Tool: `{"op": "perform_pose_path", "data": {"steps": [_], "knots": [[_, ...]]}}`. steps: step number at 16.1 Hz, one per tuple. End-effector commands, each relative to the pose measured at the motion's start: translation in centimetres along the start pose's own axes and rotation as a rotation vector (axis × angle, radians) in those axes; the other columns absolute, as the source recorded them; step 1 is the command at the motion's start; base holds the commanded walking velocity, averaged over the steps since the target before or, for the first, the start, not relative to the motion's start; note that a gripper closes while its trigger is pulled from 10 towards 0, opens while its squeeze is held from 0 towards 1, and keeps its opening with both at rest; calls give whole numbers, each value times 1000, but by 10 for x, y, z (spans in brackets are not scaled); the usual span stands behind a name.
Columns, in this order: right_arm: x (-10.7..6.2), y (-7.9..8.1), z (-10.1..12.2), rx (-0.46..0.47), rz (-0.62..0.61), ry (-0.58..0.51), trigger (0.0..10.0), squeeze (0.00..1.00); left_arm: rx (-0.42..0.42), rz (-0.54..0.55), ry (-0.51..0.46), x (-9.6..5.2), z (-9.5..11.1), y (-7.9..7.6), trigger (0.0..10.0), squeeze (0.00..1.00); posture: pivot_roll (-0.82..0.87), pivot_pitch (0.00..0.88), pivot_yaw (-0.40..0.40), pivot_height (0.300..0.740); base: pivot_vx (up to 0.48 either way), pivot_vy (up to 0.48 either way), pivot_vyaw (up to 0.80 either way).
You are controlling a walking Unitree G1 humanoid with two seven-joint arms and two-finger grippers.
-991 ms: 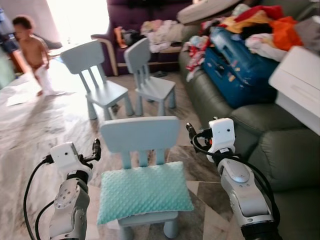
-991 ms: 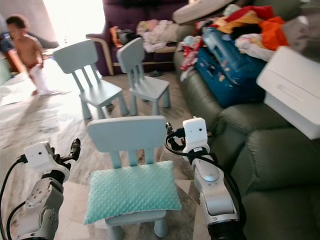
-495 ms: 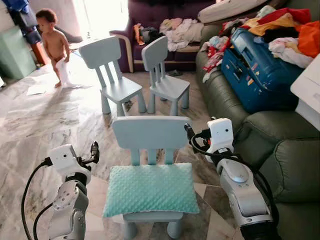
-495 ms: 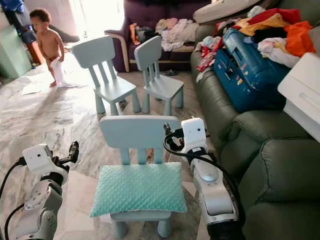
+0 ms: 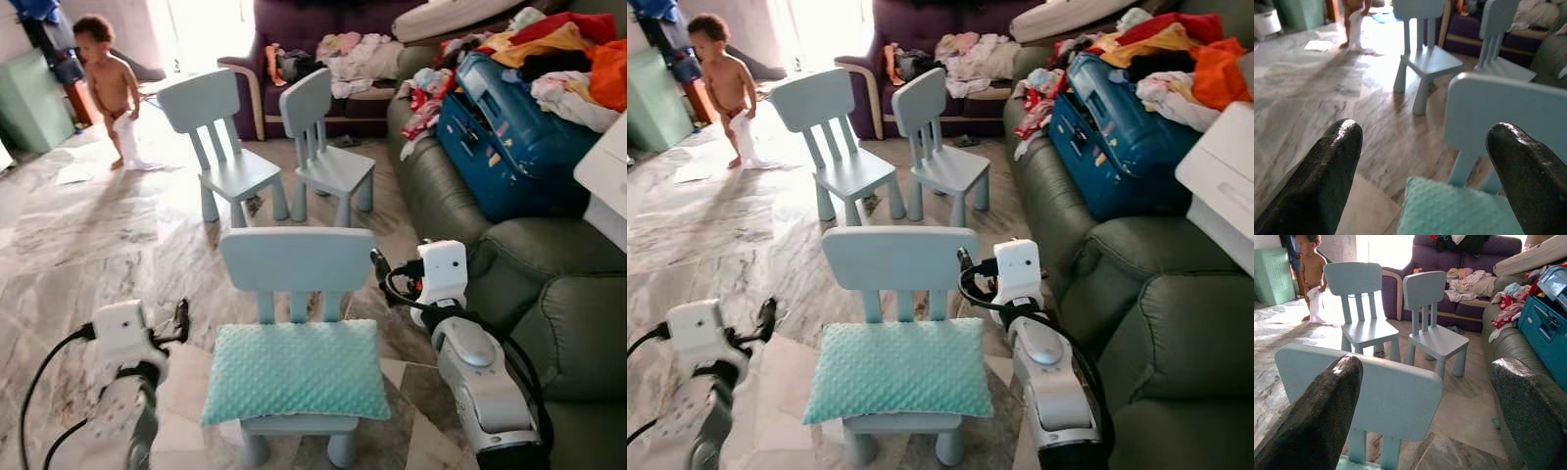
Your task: Move the pillow to the sofa
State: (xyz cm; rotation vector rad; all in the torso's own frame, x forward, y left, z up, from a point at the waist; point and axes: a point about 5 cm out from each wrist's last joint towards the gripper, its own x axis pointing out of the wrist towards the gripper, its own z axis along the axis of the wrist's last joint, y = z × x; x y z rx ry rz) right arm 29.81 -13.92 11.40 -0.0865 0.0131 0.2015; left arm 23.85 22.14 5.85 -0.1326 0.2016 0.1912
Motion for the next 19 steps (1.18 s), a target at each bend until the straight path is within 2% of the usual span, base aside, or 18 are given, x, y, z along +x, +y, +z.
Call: {"op": "perform_pose_path", "data": {"steps": [1,4,5,8,14,19], "knots": [[-2,-4,5,5,-19,-15,10000,0,14,-23,13,-2,0,0,10000,0,19,0,-21,740,0,0,0],[-12,-16,-2,11,-50,19,10000,0,49,-111,83,-10,-12,-4,10000,0,4,0,-22,740,0,0,0],[-20,-23,-8,5,-60,43,10000,0,69,-157,100,-13,-14,-9,10000,0,-3,4,-22,740,0,0,0],[-30,-32,-10,9,-92,64,10000,0,85,-217,102,-15,-14,-18,10000,0,-19,13,-18,740,0,0,0],[-42,-36,-9,7,-110,78,10000,0,87,-260,110,-16,-13,-23,10000,0,-43,27,-3,740,0,0,0],[-43,-34,-8,6,-99,89,10000,0,88,-258,103,-15,-11,-21,10000,0,-44,38,-12,740,0,0,0]]}}
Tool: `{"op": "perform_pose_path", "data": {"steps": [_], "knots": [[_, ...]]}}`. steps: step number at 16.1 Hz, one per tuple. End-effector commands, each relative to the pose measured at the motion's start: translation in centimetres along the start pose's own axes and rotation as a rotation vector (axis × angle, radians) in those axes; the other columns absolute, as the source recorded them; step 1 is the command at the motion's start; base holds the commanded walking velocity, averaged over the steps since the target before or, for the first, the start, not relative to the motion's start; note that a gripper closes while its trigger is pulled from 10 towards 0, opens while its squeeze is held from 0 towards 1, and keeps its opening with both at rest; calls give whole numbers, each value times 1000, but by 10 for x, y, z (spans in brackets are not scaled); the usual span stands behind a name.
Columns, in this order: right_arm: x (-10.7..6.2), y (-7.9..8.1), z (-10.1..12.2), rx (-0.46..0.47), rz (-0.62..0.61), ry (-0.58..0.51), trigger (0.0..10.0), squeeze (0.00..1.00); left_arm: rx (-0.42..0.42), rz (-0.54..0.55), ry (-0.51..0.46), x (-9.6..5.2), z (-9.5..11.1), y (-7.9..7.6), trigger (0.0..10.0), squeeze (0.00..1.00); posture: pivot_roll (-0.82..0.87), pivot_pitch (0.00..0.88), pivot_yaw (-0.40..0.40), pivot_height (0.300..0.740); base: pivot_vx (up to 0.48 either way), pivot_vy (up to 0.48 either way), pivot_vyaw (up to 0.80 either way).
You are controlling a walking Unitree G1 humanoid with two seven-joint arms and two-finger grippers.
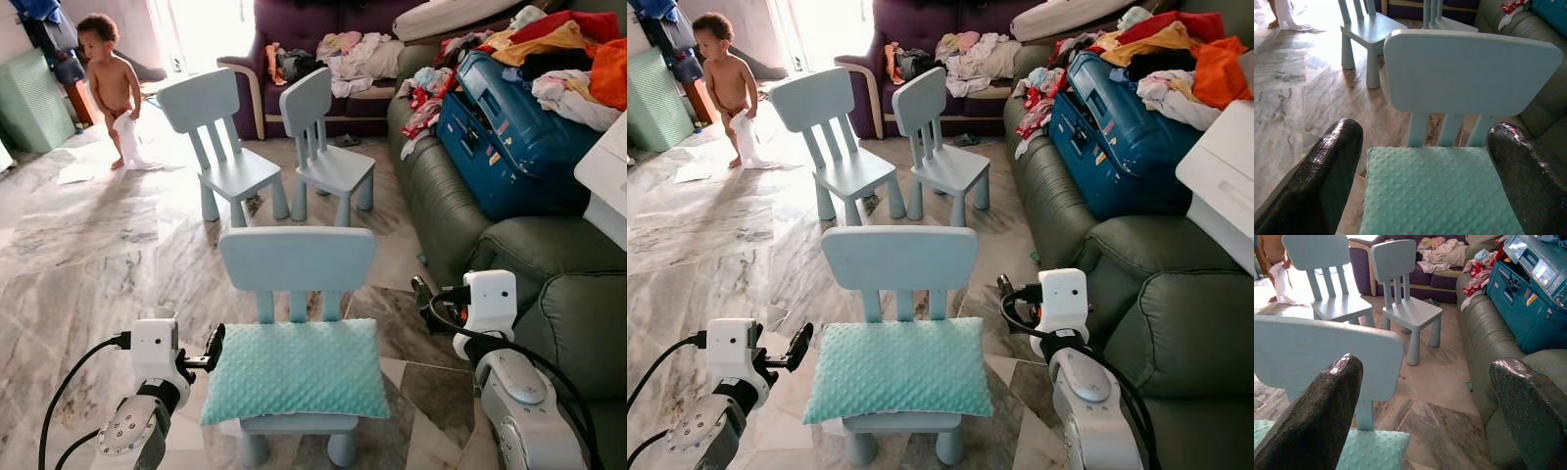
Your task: Move the pillow to the sofa
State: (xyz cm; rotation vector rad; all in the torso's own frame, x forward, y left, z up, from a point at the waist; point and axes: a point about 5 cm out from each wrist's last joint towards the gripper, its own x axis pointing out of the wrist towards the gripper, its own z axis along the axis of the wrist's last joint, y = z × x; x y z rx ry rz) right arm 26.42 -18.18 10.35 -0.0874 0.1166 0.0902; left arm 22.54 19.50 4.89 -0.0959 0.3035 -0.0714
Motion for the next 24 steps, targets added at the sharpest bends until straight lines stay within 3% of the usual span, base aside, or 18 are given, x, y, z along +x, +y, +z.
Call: {"op": "perform_pose_path", "data": {"steps": [1,8,15,24], "knots": [[-2,0,6,-5,10,-18,10000,0,17,-8,-9,-1,4,1,10000,0,-44,38,-12,740,0,0,0],[0,3,8,0,50,-14,10000,0,11,-1,-2,-4,1,0,10000,0,-36,46,-28,740,0,0,0],[-15,4,1,-3,74,31,10000,0,-1,5,25,-19,-8,-4,10000,0,-45,109,-35,740,0,0,0],[-21,6,-1,-10,109,69,10000,0,3,3,46,-23,-8,-3,10000,0,-50,138,-31,740,0,0,0]]}}
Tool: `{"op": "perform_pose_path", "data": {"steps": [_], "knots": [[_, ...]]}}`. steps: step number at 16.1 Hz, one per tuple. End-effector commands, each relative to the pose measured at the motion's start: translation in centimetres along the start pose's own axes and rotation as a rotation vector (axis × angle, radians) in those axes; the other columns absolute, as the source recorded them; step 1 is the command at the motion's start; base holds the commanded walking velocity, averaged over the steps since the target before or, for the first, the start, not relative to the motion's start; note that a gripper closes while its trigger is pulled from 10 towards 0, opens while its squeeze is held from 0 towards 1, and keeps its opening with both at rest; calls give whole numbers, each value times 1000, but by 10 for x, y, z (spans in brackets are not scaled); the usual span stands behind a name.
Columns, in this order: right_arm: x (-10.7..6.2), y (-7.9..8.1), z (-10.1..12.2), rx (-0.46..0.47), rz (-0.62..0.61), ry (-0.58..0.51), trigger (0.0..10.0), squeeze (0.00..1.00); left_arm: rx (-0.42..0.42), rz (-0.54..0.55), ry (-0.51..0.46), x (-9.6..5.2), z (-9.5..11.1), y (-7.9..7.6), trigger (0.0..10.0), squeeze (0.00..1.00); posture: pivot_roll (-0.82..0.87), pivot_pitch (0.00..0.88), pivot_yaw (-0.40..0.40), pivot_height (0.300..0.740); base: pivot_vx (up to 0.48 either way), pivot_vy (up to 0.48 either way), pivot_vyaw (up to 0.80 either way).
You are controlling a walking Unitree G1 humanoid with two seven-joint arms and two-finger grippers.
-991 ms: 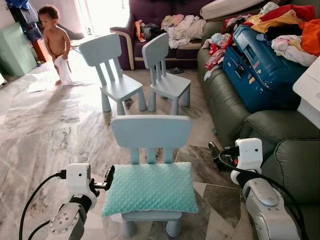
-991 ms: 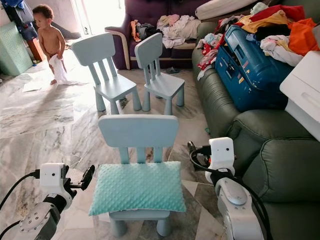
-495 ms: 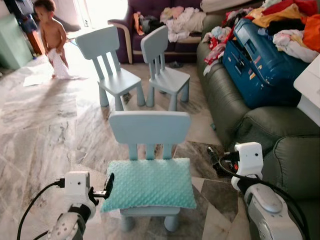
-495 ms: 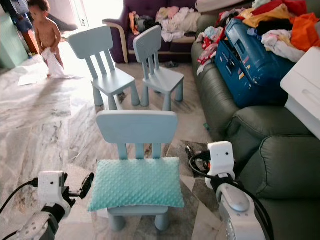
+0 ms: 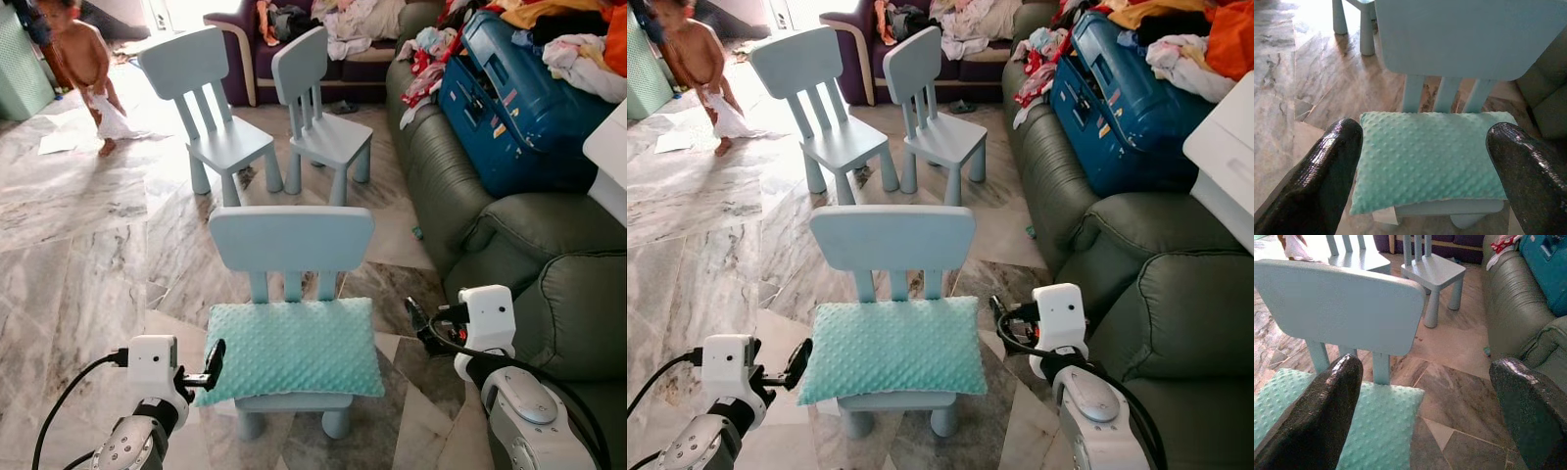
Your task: Move the pillow to the sofa
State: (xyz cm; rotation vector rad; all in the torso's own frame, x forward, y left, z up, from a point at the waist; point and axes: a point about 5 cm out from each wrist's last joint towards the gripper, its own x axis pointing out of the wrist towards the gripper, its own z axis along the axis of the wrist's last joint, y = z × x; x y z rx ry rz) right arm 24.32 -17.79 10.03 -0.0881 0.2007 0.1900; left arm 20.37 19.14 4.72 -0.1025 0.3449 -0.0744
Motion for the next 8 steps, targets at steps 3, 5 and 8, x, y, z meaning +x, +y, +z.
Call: {"op": "perform_pose_path", "data": {"steps": [3,5,8], "knots": [[1,2,5,1,18,-10,10000,0,10,0,6,-2,0,0,10000,0,-51,134,-29,740,0,0,0],[1,2,6,-4,13,-11,10000,0,10,-2,7,-1,1,0,10000,0,-52,132,-27,740,0,0,0],[2,3,7,-9,17,-12,10000,0,15,-1,7,0,1,0,10000,0,-55,129,-29,740,0,0,0]]}}
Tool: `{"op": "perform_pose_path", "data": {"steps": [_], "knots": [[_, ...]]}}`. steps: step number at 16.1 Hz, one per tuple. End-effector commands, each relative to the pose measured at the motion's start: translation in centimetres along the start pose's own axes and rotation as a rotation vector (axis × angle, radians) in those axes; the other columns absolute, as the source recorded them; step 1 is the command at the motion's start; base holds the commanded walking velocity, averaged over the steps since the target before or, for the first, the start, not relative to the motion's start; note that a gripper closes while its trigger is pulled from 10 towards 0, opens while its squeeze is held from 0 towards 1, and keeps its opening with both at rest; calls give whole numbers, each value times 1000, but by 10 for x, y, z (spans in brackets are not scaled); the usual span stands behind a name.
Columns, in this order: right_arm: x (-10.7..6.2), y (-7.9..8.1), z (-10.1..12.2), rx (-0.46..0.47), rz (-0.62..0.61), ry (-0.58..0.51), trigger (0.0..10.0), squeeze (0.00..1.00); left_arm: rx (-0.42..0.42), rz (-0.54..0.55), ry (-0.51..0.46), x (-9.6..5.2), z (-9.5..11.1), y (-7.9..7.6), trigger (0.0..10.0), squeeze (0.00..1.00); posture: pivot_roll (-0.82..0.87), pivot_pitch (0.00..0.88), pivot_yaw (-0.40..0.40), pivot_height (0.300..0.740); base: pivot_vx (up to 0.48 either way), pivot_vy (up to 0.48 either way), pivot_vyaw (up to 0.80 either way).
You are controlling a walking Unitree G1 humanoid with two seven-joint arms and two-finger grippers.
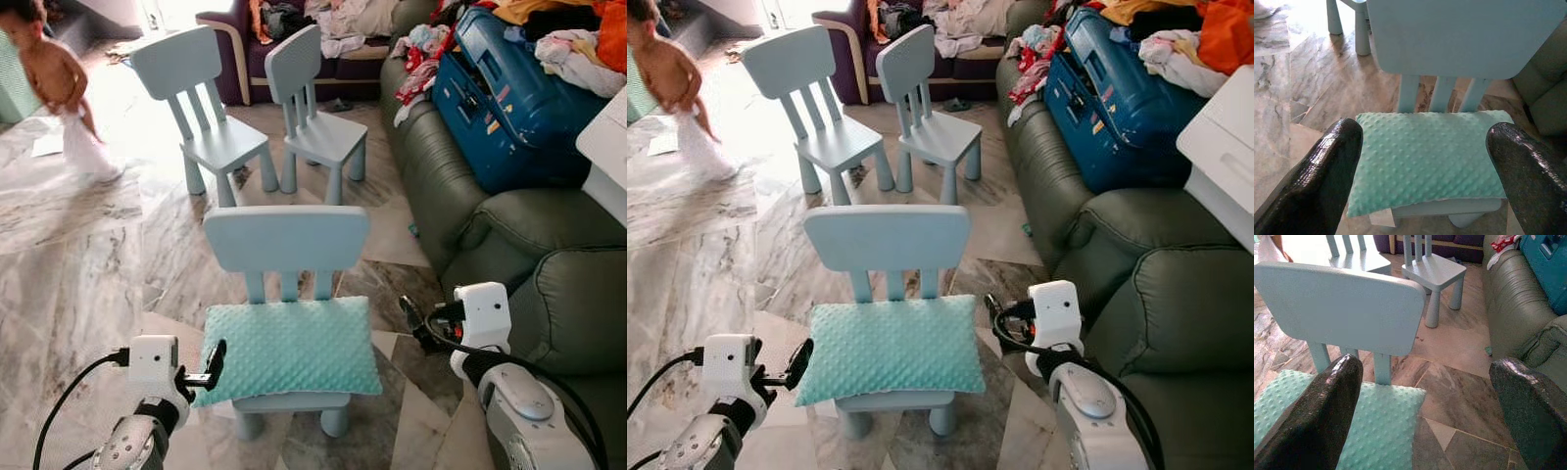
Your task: Move the pillow to the sofa
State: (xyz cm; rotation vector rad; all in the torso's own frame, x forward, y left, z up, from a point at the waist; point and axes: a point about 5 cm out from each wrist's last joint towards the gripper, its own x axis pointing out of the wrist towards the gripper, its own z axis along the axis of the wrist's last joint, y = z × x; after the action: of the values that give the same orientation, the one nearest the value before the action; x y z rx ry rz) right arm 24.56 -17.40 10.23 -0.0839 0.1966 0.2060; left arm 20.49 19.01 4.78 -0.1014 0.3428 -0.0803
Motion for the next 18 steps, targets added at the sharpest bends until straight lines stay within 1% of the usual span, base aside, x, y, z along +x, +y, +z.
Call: {"op": "perform_pose_path", "data": {"steps": [1,5,7,13,18], "knots": [[-1,0,4,-11,1,-7,10000,0,13,5,8,-1,0,1,10000,0,-55,129,-29,740,0,0,0],[1,0,5,-18,9,-10,10000,0,16,4,7,0,-1,0,10000,0,-56,123,-33,740,0,0,0],[2,0,6,-17,12,-12,10000,0,17,3,7,1,-1,-1,10000,0,-55,122,-32,728,0,0,0],[2,3,6,-21,22,-12,10000,0,16,9,8,1,-1,0,10000,0,-54,122,-34,663,0,0,0],[3,4,7,-24,27,-19,10000,0,13,7,10,1,-2,-2,10000,0,-56,125,-35,597,0,0,0]]}}
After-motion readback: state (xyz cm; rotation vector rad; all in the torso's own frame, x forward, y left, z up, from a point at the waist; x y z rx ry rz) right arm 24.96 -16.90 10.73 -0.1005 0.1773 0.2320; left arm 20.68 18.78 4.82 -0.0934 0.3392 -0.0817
